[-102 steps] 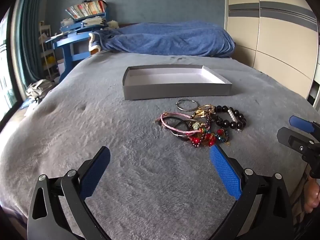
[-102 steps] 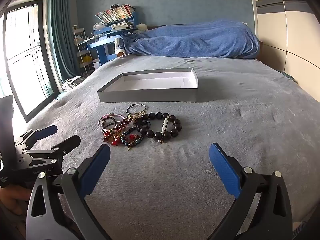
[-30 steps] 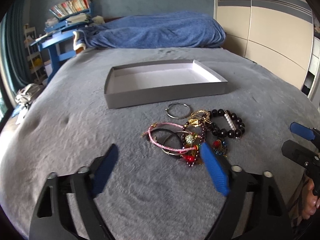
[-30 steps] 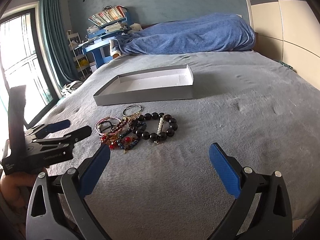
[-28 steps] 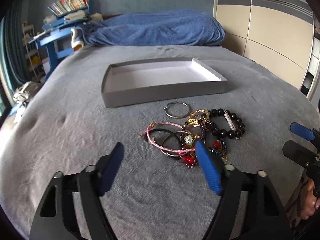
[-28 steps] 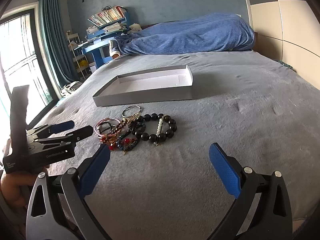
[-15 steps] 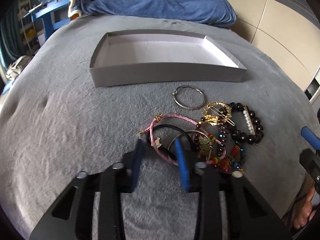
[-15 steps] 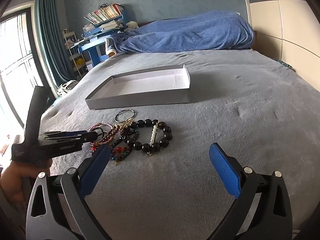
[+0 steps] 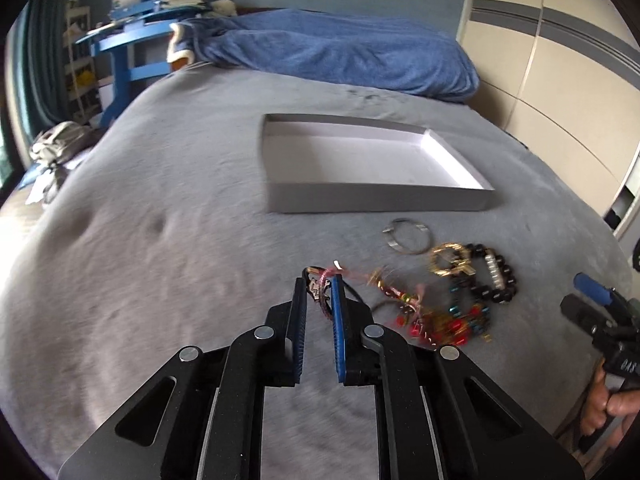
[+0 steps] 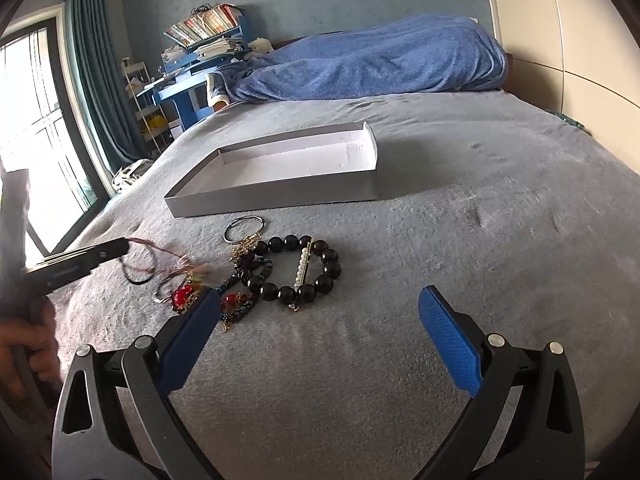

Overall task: Organize jewelry
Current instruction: 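Grasp the pink cord bracelet with the left tool while the right tool grasps the gold charm bracelet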

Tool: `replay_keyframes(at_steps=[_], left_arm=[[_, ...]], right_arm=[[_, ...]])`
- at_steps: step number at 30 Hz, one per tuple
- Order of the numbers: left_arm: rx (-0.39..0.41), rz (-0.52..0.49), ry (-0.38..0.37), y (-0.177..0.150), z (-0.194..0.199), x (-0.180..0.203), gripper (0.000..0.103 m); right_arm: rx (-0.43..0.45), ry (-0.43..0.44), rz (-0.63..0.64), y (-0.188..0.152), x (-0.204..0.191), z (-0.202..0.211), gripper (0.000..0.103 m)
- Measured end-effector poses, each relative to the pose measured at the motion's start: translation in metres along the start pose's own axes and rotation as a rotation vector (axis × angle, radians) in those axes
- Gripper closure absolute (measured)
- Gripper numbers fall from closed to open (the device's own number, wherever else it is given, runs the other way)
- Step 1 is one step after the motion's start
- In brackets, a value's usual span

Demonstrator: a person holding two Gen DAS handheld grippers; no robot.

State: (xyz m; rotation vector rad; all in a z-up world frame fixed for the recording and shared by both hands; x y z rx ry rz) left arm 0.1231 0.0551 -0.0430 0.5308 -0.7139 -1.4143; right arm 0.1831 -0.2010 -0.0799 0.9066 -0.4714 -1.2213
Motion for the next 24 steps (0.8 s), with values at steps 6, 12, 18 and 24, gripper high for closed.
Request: replay_keyframes(at_steps=[6, 12, 18, 24], left_arm=[[-0.031, 0.072, 0.025, -0.009, 0.002, -0.031, 0.09], [-0.088, 0.048, 0.036, -0.024, -0.013, -0.029, 0.09], [-0.095, 0.034, 0.067, -0.03, -0.017, -0.031, 0.081], [-0.106, 0.04, 0.07, -0.032, -0.024, -0.033, 0.072]], right_arm=[[-0.022, -0.008, 0.023, 0.006, -0.002, -0.016, 0.006], [-0.037, 0.064, 0.033, 0.022, -0.02, -0.033, 0.015], [-0.063, 0.081, 0.118, 0.033, -0.049, -0.06, 0.015], [-0.117, 0.02, 0.294, 0.036, -0.077, -0.09, 0.015]])
Point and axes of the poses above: each gripper's, at about its wrist camera, not at the fingertips, and z roughly against the way its jaws point, x to its right, y to its top, the point moved 8 cm from there along -z, roughly the way its jaws point, and after that the axes turned 1 degree about z, right-handed, at the moved point
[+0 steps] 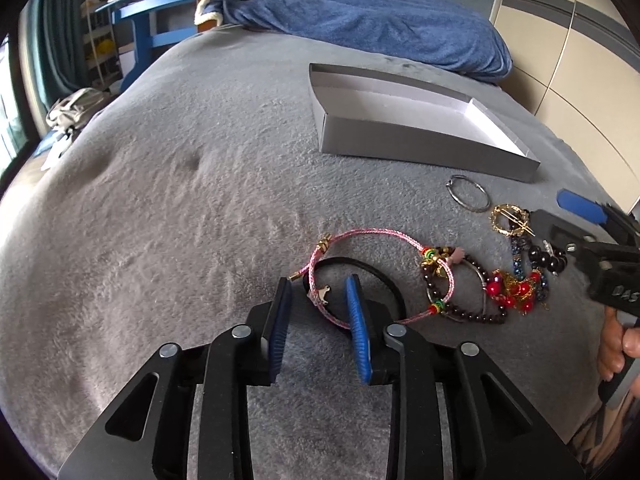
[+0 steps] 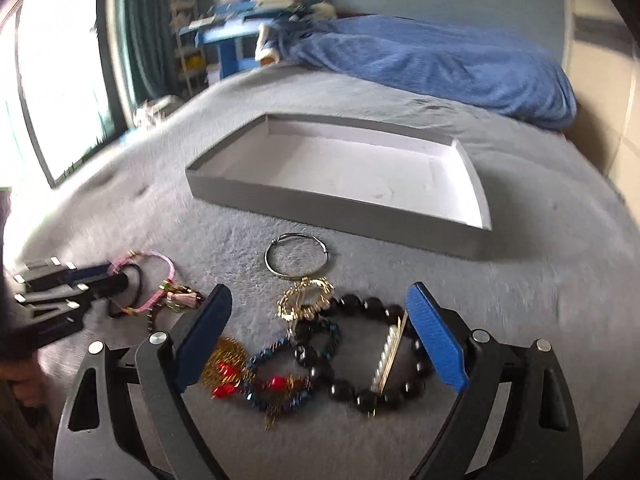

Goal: Organize jewelry

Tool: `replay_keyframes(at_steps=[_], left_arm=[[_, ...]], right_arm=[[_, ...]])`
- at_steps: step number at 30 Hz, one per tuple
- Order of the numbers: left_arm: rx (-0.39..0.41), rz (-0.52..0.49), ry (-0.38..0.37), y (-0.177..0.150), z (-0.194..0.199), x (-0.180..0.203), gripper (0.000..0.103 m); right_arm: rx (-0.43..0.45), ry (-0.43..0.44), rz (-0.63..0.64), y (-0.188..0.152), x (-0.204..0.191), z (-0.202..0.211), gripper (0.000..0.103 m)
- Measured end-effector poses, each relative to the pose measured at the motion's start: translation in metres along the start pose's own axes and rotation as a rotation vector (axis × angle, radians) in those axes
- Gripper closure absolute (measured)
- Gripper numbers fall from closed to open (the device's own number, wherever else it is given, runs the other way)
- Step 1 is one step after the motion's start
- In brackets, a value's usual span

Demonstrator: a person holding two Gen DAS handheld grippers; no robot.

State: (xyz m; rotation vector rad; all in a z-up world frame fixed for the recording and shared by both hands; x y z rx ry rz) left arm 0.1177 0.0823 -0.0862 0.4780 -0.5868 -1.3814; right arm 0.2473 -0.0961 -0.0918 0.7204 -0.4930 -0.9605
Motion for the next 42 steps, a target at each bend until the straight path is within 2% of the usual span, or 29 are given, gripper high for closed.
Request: replay_keyframes(at_steps=[3, 5, 6, 8, 10, 14, 24, 34, 37, 42], left_arm=[[0.001, -0.001, -0.003, 0.002, -0.003, 0.001, 0.072], [0.002, 0.003, -0.013, 0.004, -0.004, 0.001, 0.073], [0.001, 0.0, -0.018, 0.004, -0.004, 0.002, 0.073], [0.006, -0.019, -0.022, 0.005, -0.004, 0.005, 0.087], [0.021, -0.045, -0.025, 0.007, -0.002, 0.01, 0.089], [0.06, -0.08, -0.049, 0.012, 0.007, 0.022, 0.09], [0.163, -0.11, -0.117, 0.03, 0.043, 0.046, 0.09], [0.235, -0.145, -0.165, 0.059, 0.079, 0.062, 0.09], [0.203, -0.128, -0.201, 0.06, 0.076, 0.062, 0.09], [0.109, -0.101, -0.175, 0.041, 0.049, 0.048, 0.089]], right_arm=[[-0.033, -0.034, 0.089, 0.004, -0.01, -0.014, 0.018], [-0.052, -0.039, 0.108, 0.004, -0.013, -0.021, 0.029], [-0.072, -0.037, 0.115, 0.002, -0.013, -0.027, 0.038], [-0.095, -0.032, 0.123, -0.001, -0.014, -0.034, 0.058], [-0.101, -0.023, 0.112, -0.002, -0.013, -0.037, 0.08], [-0.065, 0.025, 0.057, -0.003, -0.007, -0.027, 0.08], [0.07, 0.16, -0.14, 0.005, 0.024, 0.032, 0.08], [0.169, 0.232, -0.255, 0.011, 0.051, 0.07, 0.08], [0.171, 0.231, -0.261, 0.01, 0.054, 0.072, 0.08], [0.167, 0.225, -0.261, 0.003, 0.053, 0.072, 0.08]])
Point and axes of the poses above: each gripper's, at about its wrist camera, not at the fingertips, and z roughly against the way its jaws point, x to its right, y to its top, the point moved 8 cm from there along -z, roughly the way its jaws point, and after that the axes turned 1 degree about z, right-handed, at the moved point
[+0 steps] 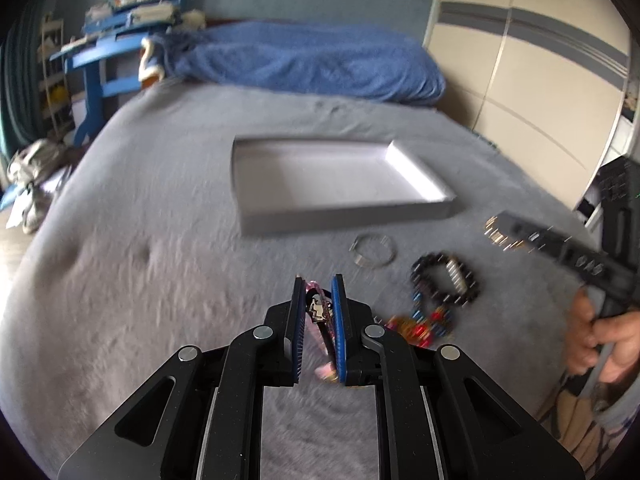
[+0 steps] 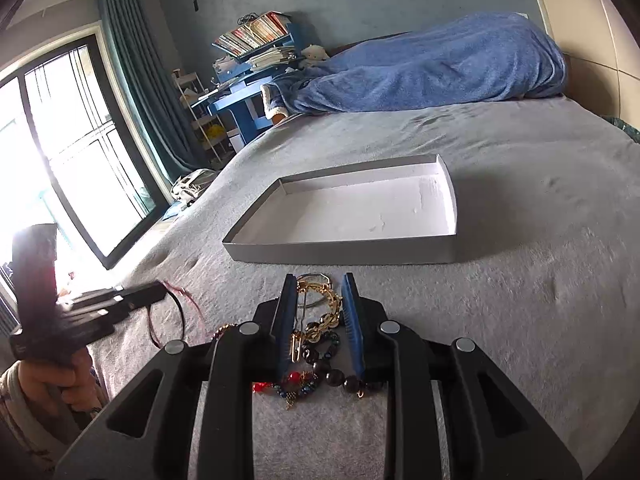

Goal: Organize jewelry

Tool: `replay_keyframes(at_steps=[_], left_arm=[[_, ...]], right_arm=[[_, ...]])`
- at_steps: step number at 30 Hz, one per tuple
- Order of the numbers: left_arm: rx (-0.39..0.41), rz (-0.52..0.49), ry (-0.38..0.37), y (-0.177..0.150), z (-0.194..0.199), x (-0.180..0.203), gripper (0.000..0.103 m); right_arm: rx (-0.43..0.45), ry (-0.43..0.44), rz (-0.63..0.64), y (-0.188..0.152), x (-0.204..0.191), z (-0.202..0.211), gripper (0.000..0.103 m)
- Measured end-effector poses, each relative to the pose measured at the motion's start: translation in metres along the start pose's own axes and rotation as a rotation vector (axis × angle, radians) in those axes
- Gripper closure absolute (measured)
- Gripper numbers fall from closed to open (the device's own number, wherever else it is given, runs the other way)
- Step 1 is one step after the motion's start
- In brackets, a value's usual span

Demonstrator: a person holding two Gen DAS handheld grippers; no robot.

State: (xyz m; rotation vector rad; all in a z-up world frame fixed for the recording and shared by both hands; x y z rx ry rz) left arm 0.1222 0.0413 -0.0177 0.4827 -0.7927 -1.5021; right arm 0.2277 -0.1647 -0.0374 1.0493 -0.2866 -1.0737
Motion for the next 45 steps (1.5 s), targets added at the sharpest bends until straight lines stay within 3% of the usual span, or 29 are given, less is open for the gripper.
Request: replay_keyframes(at_steps=[4, 8, 13, 15, 17, 19, 25, 34, 45], left_arm=[[-0.076, 0.026, 0.02, -0.025, -0.017, -0.017, 0.087], [-0.115, 0.028, 0.039, -0.039, -0.023, -0.023, 0.066], [-0.122, -0.003, 0.067, -0.042, -0.024, -0.021, 0.066], [-0.127, -0.005, 0.066, -0.043, -0.026, -0.021, 0.073], [-0.121, -0.012, 0.065, -0.043, -0.025, -0.02, 0.097], [-0.102, -0.024, 0.061, -0.039, -0.022, -0.018, 0.1], [-0.015, -0.051, 0.047, -0.017, -0.005, -0.003, 0.1], [0.102, -0.14, -0.005, 0.047, 0.021, 0.035, 0.1], [0.187, -0.16, 0.0, 0.127, 0.006, 0.042, 0.1]], right_arm=[[-0.006, -0.006, -0.002, -0.003, 0.002, -0.001, 0.08], [-0.006, -0.01, -0.009, -0.003, 0.004, -0.003, 0.08], [-0.007, -0.01, -0.01, -0.003, 0.004, -0.004, 0.08], [-0.006, -0.01, -0.012, -0.002, 0.004, -0.003, 0.08], [-0.006, -0.011, -0.013, -0.003, 0.004, -0.003, 0.08], [-0.005, -0.011, -0.016, -0.003, 0.005, -0.004, 0.08], [0.002, -0.009, -0.012, -0.002, 0.005, -0.002, 0.08], [0.026, -0.004, -0.011, 0.011, 0.007, -0.002, 0.08], [0.027, -0.039, 0.005, 0.041, 0.023, -0.022, 0.08]])
Point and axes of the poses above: each gripper's, at about its wrist camera, not at the fingertips, and z roughly against the way its jaws point, x to its right, y to its top, the point moved 8 cm from there along -z, roughly the way its jaws point, and after that the axes turned 1 degree about z, right-handed, at the moved point
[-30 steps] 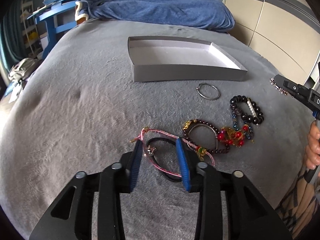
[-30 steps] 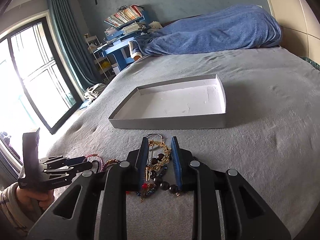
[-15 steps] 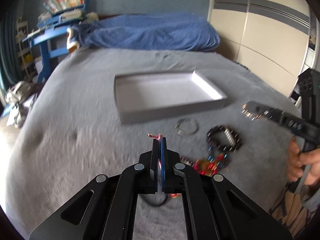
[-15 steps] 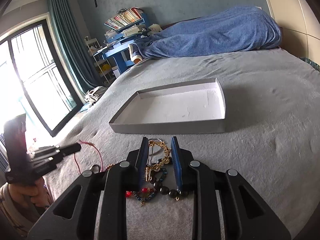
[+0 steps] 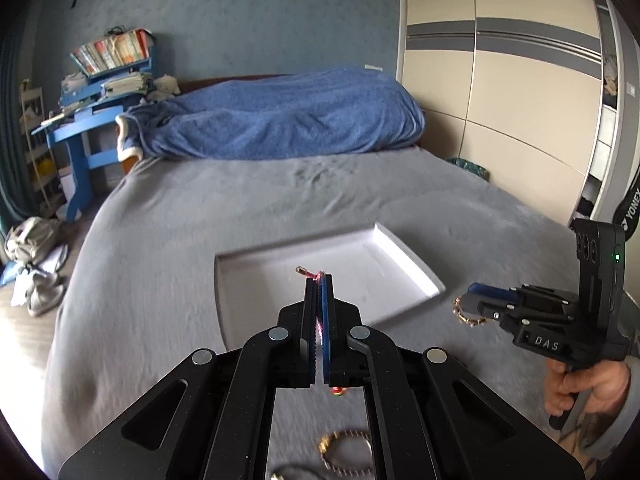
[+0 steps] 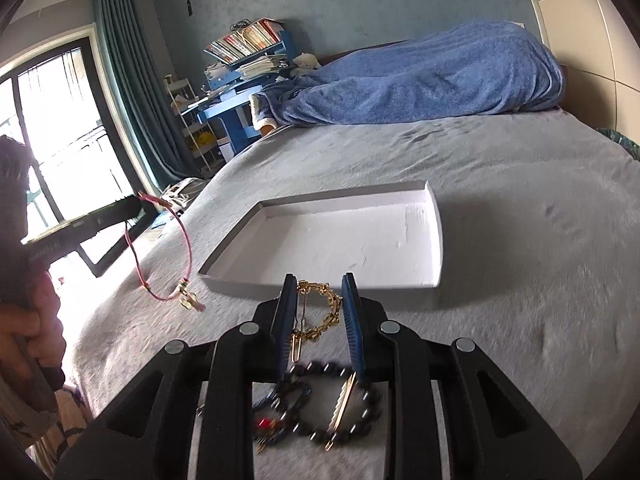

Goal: Organize jewelry

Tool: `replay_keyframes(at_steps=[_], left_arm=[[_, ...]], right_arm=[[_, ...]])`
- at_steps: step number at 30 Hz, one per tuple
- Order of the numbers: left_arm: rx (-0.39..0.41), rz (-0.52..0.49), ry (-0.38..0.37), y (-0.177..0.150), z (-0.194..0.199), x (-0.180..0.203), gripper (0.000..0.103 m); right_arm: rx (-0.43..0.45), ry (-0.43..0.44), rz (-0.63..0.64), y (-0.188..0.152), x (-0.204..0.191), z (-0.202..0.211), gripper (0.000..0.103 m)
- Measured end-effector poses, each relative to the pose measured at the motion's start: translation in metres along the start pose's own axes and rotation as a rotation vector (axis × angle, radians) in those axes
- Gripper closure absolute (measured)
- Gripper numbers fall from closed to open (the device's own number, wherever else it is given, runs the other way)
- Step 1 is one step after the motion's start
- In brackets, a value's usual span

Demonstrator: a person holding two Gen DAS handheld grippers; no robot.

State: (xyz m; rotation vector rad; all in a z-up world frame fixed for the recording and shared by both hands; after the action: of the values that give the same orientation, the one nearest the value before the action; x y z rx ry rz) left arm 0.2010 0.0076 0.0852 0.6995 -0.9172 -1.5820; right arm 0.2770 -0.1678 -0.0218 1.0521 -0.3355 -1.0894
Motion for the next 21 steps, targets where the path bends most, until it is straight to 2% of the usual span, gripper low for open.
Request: replay_keyframes(at_steps=[6, 11, 16, 21], left_arm=[[0.021, 0.012, 0.018, 0.035, -0.035, -0.013, 0.1], [0.002, 0.05, 0.012, 0.043, -0.074, -0.024, 0.1], [-0.071, 0.062, 0.022, 0.02, -0.117, -0.031, 0.1], [-0.147, 0.045, 0.028, -0.011, -0.144, -0.03, 0.1]], right_arm=[[-0.043, -0.066, 0.013, 0.032, 0.024, -0.044, 0.08], [-0.108, -0.122, 0.01, 0.044, 0.046, -0.087, 0.08], [-0.182, -0.156, 0.024, 0.037, 0.056, -0.124, 0.08], [-0.261, -0.188, 0.049, 0.023, 0.063, -0.147, 0.08]])
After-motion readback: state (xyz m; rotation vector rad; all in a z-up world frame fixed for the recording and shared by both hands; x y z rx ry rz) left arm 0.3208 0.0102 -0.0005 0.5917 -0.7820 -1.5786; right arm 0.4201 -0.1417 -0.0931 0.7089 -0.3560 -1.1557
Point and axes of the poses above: each gripper's, at about its wrist camera, not at the fingertips, and z roughly against the way its jaws point, x to its right, y to its top, the point moved 8 cm from there along -z, roughly the way its jaws point, and after that the axes turned 1 degree about z, right-handed, at the moved point
